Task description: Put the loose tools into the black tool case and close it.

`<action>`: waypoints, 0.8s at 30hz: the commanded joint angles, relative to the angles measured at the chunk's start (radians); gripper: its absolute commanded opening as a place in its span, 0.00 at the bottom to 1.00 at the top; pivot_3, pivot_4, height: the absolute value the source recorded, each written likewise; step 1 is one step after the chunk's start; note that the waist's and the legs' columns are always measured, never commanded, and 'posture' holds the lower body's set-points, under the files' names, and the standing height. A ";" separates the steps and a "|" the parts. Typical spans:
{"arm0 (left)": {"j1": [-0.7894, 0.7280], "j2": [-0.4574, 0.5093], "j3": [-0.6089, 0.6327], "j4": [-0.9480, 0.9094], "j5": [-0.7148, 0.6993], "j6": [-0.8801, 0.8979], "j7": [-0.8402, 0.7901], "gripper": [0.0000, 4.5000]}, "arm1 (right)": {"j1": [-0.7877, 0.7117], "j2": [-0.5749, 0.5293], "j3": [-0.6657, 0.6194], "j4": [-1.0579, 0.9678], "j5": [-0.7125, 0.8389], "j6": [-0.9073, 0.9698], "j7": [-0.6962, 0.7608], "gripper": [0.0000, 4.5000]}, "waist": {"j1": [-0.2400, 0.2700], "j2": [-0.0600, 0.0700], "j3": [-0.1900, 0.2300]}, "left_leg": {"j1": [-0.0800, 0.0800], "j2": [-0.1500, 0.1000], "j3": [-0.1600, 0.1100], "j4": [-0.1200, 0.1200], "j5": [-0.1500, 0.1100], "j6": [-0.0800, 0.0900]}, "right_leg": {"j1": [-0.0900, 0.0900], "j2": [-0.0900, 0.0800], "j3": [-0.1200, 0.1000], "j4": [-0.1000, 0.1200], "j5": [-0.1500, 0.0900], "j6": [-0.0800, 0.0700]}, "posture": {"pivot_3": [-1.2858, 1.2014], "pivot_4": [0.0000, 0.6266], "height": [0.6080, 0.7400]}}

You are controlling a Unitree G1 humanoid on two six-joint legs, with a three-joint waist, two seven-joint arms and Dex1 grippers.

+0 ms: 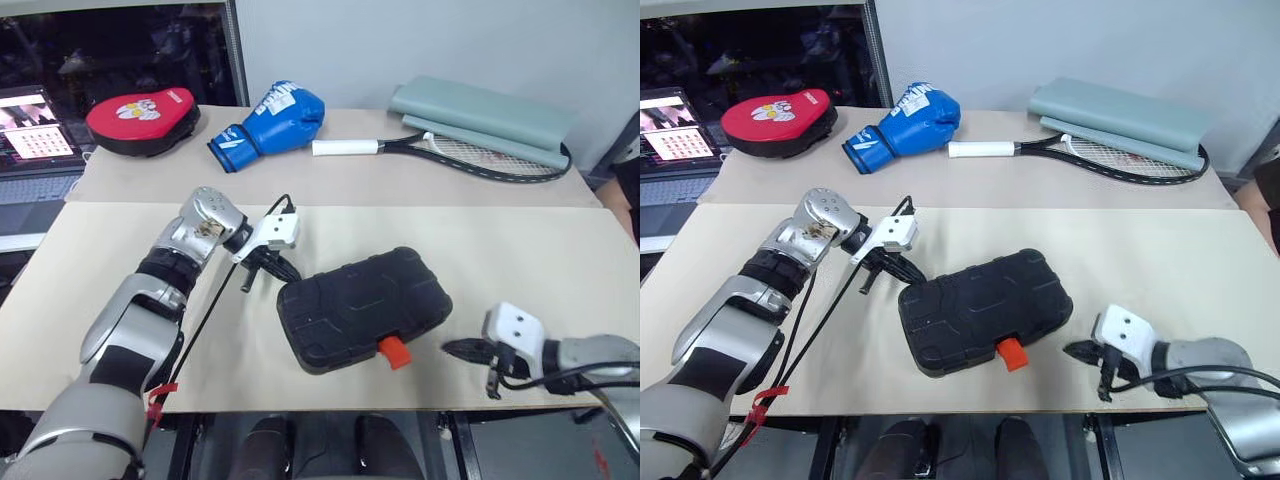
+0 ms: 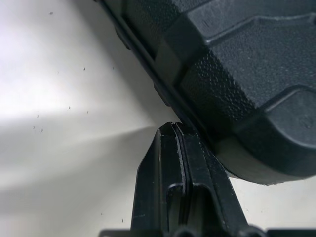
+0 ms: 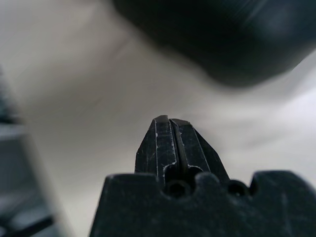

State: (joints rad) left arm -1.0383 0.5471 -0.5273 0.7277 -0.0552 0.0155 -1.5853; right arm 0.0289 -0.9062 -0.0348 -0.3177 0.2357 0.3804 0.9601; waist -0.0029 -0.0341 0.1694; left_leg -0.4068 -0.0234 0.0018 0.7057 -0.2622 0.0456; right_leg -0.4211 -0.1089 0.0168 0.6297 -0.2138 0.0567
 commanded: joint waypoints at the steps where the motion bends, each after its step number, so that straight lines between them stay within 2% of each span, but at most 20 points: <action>1: 0.048 0.050 -0.059 -0.142 -0.068 0.039 -0.029 0.01 | -0.110 0.033 0.016 0.080 -0.042 -0.011 -0.054 0.00 | -0.002 0.000 0.000 | 0.000 0.000 0.000 0.000 0.000 0.000 | 0.000 0.000 0.000 0.000 0.000 0.000 | 0.52 0.24 0.97; 4: 0.075 0.089 -0.075 -0.195 -0.085 0.051 -0.029 0.01 | -0.161 0.041 0.006 0.120 -0.045 -0.007 -0.059 0.00 | -0.006 0.000 0.000 | -0.001 0.000 0.000 0.000 0.000 0.000 | -0.001 0.000 0.000 0.000 0.000 0.000 | 0.52 0.24 0.97; 8: 0.070 0.086 -0.040 -0.167 -0.062 0.047 -0.029 0.01 | -0.136 0.014 -0.019 0.095 -0.033 -0.002 -0.035 0.00 | 0.003 0.000 0.000 | -0.001 -0.001 -0.001 0.000 0.000 0.000 | -0.001 0.000 -0.001 0.000 0.000 0.000 | 0.52 0.24 0.97; 11: 0.010 0.062 0.020 -0.083 -0.051 0.052 -0.014 0.01 | -0.056 -0.025 -0.090 0.026 0.006 0.024 -0.005 0.00 | 0.009 0.000 0.000 | -0.001 -0.001 -0.001 0.000 0.000 0.000 | -0.001 -0.001 -0.001 0.000 0.000 0.000 | 0.52 0.24 0.97; 14: -0.088 0.025 0.066 -0.021 -0.115 0.126 -0.024 0.01 | 0.047 -0.039 -0.221 -0.097 0.122 0.100 0.037 0.00 | 0.018 0.000 0.000 | -0.002 -0.001 -0.001 0.000 0.000 0.000 | -0.001 0.000 -0.002 0.000 0.000 0.000 | 0.52 0.24 0.97; 19: -0.152 0.003 -0.042 -0.098 -0.234 0.152 -0.029 0.01 | 0.144 -0.013 -0.343 -0.288 0.294 0.239 0.027 0.00 | 0.013 0.000 0.000 | -0.002 -0.001 -0.003 0.002 0.000 0.001 | 0.001 -0.001 -0.003 -0.001 0.000 0.000 | 0.52 0.24 0.97; 22: -0.151 -0.015 -0.123 -0.152 -0.266 0.131 -0.029 0.01 | 0.160 0.003 -0.349 -0.369 0.350 0.295 -0.013 0.00 | 0.007 0.000 0.000 | -0.001 0.000 -0.002 0.002 0.000 0.001 | 0.001 -0.001 -0.001 0.000 0.000 0.000 | 0.52 0.24 0.97; 24: -0.141 -0.045 -0.167 -0.151 -0.234 0.071 -0.029 0.01 | 0.166 0.010 -0.325 -0.418 0.361 0.319 -0.044 0.00 | 0.007 0.000 0.000 | -0.001 0.000 -0.002 0.002 0.000 0.001 | 0.001 -0.001 -0.001 0.001 0.000 0.000 | 0.52 0.24 0.97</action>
State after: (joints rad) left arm -1.1752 0.5109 -0.6669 0.6013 -0.2971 0.1361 -1.6103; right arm 0.1932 -0.8986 -0.3519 -0.6742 0.5716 0.6769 0.9432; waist 0.0040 -0.0337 0.1696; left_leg -0.4076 -0.0236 -0.0003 0.7073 -0.2625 0.0460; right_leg -0.4204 -0.1097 0.0158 0.6313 -0.2139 0.0567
